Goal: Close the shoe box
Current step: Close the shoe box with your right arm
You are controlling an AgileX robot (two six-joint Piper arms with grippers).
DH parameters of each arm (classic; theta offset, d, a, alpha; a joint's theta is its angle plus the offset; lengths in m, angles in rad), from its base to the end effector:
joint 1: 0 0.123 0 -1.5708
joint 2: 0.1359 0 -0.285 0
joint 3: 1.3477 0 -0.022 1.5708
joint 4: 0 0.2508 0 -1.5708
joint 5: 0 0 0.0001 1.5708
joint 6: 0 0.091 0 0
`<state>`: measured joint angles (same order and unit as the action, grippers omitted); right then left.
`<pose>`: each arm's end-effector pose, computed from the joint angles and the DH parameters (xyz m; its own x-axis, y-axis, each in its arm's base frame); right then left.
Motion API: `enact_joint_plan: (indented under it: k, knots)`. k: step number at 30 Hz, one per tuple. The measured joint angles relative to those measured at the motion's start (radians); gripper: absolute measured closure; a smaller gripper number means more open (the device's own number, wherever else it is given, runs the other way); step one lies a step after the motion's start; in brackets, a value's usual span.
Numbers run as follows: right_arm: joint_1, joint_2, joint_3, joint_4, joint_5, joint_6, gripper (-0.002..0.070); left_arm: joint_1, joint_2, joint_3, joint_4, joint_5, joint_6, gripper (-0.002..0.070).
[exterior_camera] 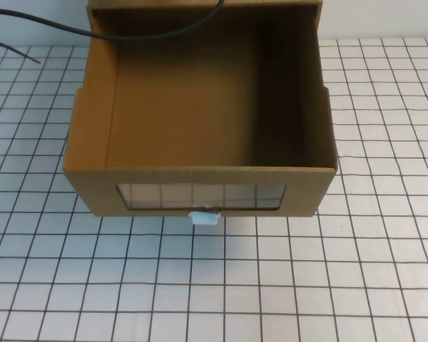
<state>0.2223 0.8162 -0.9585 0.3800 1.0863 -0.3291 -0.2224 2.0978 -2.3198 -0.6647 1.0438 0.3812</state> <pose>0.1223 0.0583 0.3704 -0.6478 -0.2865 -0.7058 -0.5246 0.8397 0.1406 0.4477 -0.1510 0.3998 -0.5672 0.1333 -0.8127 0.6116 0.7291 -0.3073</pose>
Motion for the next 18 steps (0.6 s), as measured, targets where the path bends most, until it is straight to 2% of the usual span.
enact_joint_plan:
  k: [12,15,18]
  knots:
    - [0.000,-0.045,0.271,0.447,-0.067,-0.349,0.0689,0.018,0.000,0.000,-0.011,0.007,-0.002,0.0680]
    - [0.007,-0.045,0.291,0.559,-0.108,-0.457,0.0689,0.018,0.000,0.000,-0.015,0.007,-0.002,0.0680]
    - [0.049,-0.040,0.285,0.594,-0.161,-0.521,0.0689,0.018,0.002,0.000,-0.021,0.007,-0.002,0.0680]
